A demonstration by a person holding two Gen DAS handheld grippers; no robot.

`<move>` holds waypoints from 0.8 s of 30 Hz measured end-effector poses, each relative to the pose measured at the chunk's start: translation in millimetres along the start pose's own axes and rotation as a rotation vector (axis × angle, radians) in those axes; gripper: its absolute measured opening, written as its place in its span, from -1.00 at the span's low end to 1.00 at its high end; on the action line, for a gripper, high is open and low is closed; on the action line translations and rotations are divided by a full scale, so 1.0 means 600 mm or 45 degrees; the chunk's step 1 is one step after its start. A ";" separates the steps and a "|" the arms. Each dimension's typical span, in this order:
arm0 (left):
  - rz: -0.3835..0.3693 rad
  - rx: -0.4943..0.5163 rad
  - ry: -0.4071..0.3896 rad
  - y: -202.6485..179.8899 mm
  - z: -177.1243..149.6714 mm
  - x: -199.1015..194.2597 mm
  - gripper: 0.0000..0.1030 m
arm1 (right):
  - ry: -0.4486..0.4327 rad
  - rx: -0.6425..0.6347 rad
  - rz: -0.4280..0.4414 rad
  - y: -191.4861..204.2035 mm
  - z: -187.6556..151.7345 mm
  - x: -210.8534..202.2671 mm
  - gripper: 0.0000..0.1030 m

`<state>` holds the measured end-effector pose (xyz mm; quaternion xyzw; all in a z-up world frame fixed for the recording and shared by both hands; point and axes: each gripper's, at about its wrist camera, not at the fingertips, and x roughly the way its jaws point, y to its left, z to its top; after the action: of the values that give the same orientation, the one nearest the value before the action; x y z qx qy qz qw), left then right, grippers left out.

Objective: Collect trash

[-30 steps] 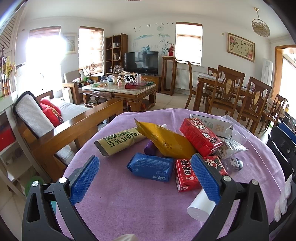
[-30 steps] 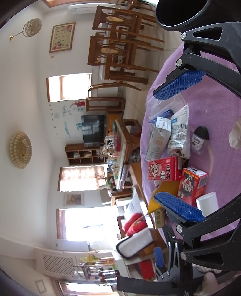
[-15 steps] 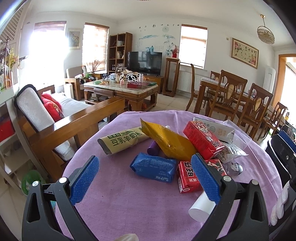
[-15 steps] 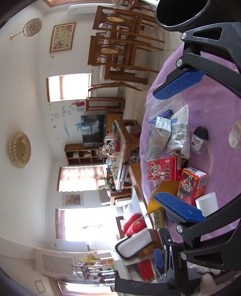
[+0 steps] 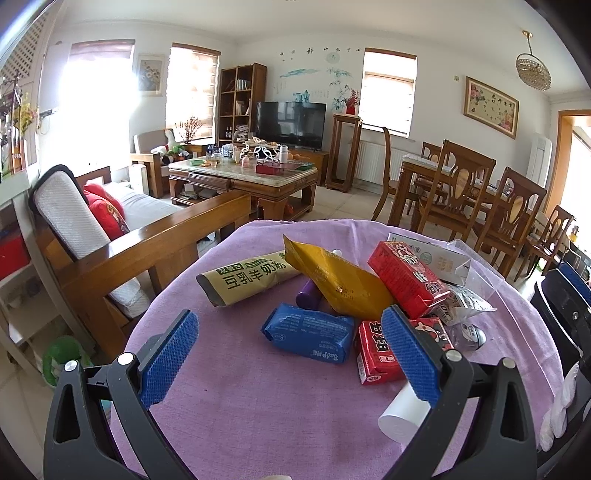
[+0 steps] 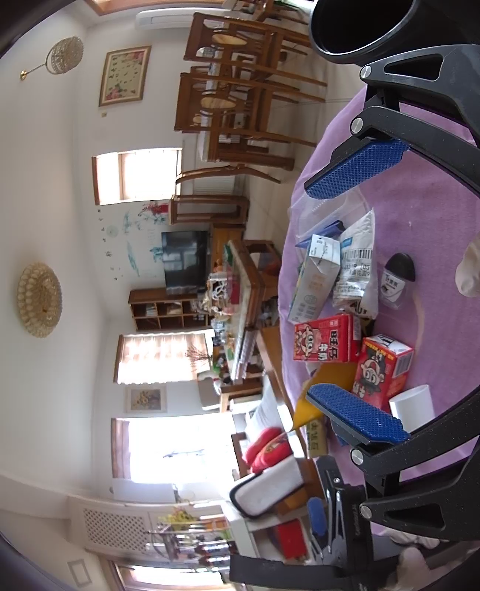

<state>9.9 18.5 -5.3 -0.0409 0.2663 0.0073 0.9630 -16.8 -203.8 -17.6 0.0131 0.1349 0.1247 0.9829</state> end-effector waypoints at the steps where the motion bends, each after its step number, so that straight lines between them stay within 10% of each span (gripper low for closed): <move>1: 0.000 0.000 -0.001 0.000 0.000 0.000 0.90 | 0.000 0.000 0.000 0.000 0.000 0.000 0.92; 24: 0.015 -0.018 -0.031 0.005 0.002 -0.006 0.90 | 0.008 0.007 -0.002 0.002 -0.005 0.003 0.92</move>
<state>7.4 21.5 -2.9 -0.0461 0.2548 0.0153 0.9658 -16.0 -202.4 -21.0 0.0152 0.1382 0.1237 0.9825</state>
